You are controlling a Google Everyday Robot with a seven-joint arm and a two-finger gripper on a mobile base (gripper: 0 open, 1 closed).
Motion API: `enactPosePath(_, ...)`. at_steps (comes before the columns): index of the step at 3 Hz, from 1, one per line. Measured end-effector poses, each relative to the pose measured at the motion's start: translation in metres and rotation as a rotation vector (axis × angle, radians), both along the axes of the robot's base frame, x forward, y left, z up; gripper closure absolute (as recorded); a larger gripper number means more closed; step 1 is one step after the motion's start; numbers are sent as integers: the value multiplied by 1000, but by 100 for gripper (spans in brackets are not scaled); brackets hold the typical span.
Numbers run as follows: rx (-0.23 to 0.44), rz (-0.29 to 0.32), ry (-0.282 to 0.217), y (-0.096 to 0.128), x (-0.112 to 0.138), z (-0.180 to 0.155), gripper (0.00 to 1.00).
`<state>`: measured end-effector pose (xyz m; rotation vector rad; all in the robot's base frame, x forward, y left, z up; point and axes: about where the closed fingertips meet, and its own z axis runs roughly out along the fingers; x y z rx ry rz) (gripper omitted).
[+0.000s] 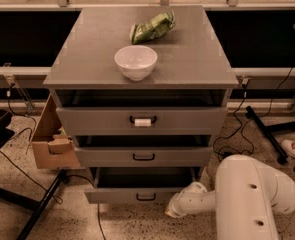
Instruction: Close bottom drawer
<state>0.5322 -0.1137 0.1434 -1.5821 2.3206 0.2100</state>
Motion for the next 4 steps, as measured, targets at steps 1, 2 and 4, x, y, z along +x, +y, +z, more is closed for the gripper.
enactPosePath(1, 2, -12, -57, 3, 38, -4, 100)
enactPosePath(2, 7, -21, -126, 9, 82, -10, 100)
enactPosePath(4, 14, -35, -196, 14, 125, -9, 100)
